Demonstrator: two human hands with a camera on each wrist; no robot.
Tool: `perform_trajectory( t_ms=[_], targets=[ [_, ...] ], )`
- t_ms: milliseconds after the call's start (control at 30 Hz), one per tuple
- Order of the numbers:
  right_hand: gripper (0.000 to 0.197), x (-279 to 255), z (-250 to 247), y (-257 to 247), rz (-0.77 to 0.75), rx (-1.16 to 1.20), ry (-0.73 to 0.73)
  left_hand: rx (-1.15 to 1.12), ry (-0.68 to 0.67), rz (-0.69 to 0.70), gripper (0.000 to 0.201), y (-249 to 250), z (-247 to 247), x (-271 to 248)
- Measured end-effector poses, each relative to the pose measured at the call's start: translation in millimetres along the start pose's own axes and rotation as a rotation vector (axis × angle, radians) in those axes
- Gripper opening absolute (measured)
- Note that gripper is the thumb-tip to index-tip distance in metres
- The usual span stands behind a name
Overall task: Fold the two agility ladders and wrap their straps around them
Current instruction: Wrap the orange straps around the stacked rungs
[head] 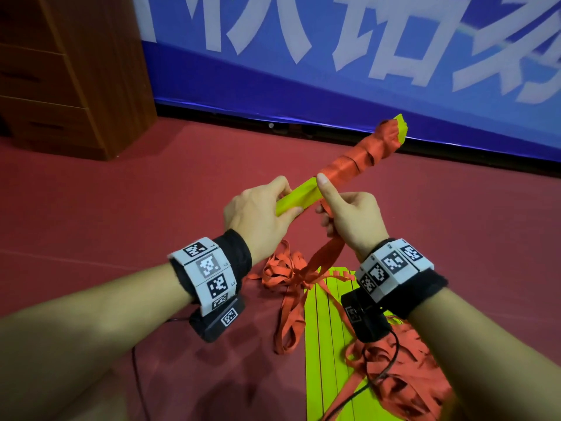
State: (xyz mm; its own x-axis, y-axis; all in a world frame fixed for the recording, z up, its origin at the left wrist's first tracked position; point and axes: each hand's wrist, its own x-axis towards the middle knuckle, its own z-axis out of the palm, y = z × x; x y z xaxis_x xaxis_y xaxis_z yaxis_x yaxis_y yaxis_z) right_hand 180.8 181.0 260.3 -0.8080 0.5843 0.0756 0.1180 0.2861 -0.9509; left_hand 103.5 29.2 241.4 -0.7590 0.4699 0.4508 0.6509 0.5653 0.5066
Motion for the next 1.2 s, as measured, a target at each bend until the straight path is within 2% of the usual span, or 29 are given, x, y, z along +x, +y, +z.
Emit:
perform_trajectory(
  t_ms=[100,300,400,500,667,767,933,1067,1200],
  targets=[
    [0.071,1,2,0,0.002,-0.025,0.033,0.051,-0.019,0.041,0.028,3,-1,-3],
    [0.057,3,-4,3,-0.033,0.014,-0.013,0.048,-0.070,0.069,0.033,2,0,-6],
    [0.057,3,-7,7,-0.067,0.005,-0.032,-0.057,-0.116,0.066,0.037,-3,3,-5],
    [0.053,4,-8,9,-0.095,0.013,-0.042,-0.278,-0.185,0.059,0.041,-8,6,-4],
    [0.048,4,-11,10,-0.148,0.026,-0.060,-0.610,-0.373,-0.135,0.041,-10,5,2],
    [0.052,4,-10,11,-0.187,0.021,-0.076,-0.833,-0.500,-0.243,0.032,-11,0,5],
    [0.055,4,-12,11,-0.203,0.022,-0.135,-0.939,-0.640,-0.356,0.041,-13,-8,6],
    [0.050,0,-9,7,-0.164,0.113,-0.178,-1.020,-0.591,-0.372,0.044,-16,-4,4],
    [0.049,-2,-6,2,-0.117,0.195,-0.192,-1.016,-0.457,-0.353,0.022,-14,-1,5]
  ],
)
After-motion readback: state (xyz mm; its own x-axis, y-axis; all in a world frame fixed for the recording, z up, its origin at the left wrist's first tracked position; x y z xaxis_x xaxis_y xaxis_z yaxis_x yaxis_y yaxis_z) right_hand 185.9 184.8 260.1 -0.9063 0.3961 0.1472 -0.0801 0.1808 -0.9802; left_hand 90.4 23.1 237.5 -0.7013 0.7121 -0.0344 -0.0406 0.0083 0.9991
